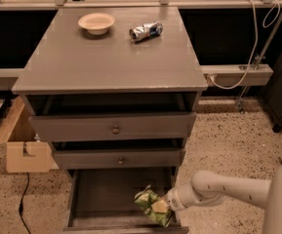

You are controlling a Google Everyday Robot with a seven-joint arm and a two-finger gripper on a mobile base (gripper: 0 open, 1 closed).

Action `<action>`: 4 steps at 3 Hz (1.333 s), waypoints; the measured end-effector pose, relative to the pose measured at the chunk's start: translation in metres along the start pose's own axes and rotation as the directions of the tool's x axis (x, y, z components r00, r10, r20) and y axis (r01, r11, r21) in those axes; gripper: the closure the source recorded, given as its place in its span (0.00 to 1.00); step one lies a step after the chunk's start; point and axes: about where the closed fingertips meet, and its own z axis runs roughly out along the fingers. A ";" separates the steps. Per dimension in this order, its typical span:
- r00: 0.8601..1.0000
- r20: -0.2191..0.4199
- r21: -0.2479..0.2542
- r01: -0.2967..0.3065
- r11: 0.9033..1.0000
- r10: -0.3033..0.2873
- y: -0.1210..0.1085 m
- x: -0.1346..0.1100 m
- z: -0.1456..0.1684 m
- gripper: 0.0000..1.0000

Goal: Place green jalapeno chip bag into bottom drawer

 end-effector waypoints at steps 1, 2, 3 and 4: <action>0.994 0.002 -0.033 -0.106 0.994 0.107 -0.018 0.030 0.050 0.81; 0.985 0.033 -0.089 -0.165 0.982 0.169 -0.030 0.043 0.080 0.58; 0.982 0.039 -0.102 -0.179 0.979 0.184 -0.034 0.046 0.088 0.35; 0.983 0.048 -0.098 -0.173 0.980 0.178 -0.032 0.045 0.084 0.04</action>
Offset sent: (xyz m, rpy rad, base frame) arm -0.0083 0.0204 -0.1304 0.1835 0.1763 -0.1532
